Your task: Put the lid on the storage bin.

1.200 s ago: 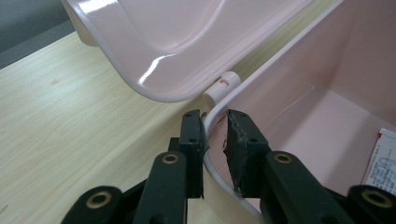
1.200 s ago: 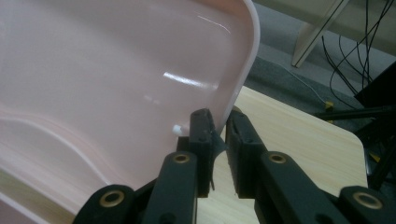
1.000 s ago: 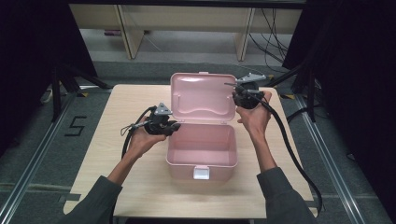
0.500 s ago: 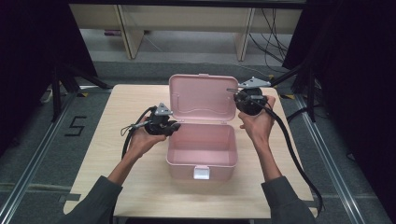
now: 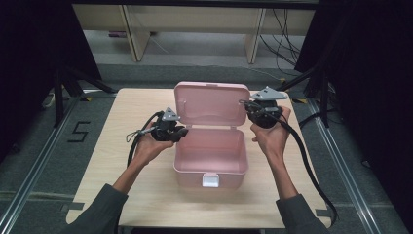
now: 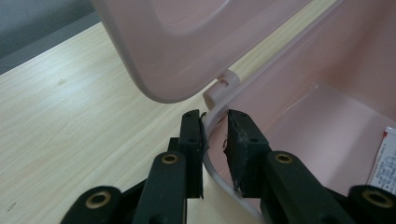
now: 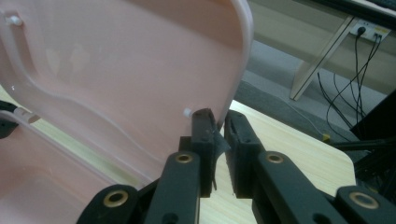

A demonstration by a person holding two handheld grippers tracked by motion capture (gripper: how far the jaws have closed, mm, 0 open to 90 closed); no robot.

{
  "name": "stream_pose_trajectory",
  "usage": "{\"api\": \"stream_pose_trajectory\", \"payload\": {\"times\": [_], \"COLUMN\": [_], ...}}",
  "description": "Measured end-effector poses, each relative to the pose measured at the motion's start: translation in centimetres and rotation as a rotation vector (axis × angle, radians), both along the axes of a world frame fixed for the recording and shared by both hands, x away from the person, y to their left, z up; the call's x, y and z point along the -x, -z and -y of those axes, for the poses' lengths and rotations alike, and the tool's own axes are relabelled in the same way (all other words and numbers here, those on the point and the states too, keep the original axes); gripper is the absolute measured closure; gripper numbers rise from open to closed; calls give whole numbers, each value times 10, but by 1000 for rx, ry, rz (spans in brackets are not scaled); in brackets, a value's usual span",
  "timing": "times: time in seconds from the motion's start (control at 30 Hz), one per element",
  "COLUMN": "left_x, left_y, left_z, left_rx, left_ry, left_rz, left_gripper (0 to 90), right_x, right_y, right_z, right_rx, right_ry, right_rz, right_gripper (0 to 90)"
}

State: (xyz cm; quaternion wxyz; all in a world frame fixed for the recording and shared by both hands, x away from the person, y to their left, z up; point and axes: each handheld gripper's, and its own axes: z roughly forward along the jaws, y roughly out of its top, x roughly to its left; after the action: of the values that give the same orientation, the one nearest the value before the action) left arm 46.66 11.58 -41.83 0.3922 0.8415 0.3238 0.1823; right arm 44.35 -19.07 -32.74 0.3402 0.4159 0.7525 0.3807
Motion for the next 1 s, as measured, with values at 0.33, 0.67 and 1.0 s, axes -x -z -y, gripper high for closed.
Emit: {"api": "stream_pose_trajectory", "payload": {"times": [0.33, 0.67, 1.0], "left_x": [-2, -1, -1], "left_y": [1, 0, 1], "left_z": [0, 0, 1], "left_rx": [15, -10, -8], "left_ry": [-8, 2, 0], "left_rz": [16, 27, 29], "left_gripper": [762, 761, 760], "right_x": [4, -60, -60], "right_y": [2, 4, 7], "right_z": [-5, 11, 6], "right_rx": [-38, -244, -227], "right_ry": [-38, 23, 31], "right_rz": [9, -99, -100], "right_gripper": [891, 749, 848]}}
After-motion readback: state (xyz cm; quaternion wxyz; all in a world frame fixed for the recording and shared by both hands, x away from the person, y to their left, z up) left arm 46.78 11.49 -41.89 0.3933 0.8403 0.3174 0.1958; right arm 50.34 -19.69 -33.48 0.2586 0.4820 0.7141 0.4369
